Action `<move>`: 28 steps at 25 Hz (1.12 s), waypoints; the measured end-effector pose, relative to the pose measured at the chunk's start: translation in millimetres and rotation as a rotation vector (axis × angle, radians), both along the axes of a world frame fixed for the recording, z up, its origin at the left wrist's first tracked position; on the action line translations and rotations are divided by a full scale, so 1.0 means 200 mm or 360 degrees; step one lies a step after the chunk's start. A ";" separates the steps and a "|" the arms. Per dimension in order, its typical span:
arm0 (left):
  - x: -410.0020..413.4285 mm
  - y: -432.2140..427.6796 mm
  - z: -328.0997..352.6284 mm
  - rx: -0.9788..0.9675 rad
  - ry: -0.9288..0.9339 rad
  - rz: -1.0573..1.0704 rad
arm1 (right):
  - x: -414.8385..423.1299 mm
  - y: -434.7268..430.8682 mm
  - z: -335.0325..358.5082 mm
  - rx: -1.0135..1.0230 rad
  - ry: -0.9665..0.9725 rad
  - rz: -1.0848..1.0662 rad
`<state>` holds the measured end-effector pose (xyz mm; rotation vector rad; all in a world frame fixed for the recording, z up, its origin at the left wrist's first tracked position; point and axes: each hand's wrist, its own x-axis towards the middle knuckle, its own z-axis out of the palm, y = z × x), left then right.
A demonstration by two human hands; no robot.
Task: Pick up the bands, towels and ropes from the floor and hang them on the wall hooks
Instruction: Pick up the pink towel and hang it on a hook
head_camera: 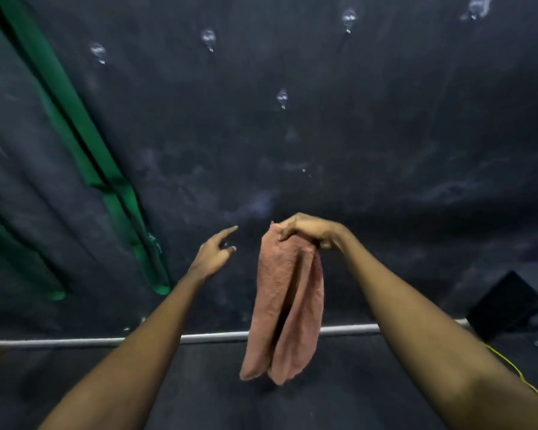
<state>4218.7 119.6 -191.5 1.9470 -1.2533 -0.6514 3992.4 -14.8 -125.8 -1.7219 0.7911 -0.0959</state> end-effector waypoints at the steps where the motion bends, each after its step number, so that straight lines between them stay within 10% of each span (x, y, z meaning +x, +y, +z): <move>1: 0.05 -0.03 0.08 -0.0062 0.0037 -0.0008 | 0.10 -0.03 0.10 -0.0049 -0.0047 0.0090; 9: 0.17 -0.11 0.75 -0.0395 0.0746 -0.0172 | 0.61 -0.23 0.77 -0.0269 -0.0462 0.0477; 15: 0.63 -0.07 0.91 0.0046 0.0458 -0.0224 | 0.74 -0.39 0.97 -0.0205 -0.0725 0.0363; 22: 0.80 -0.12 1.22 -0.0875 0.0328 0.0145 | 0.90 -0.53 0.86 -0.0225 -0.0320 0.0553; 28: 0.82 -0.14 1.46 -0.0754 0.0515 -0.0182 | 1.19 -0.35 0.97 -0.0326 -0.0790 0.0462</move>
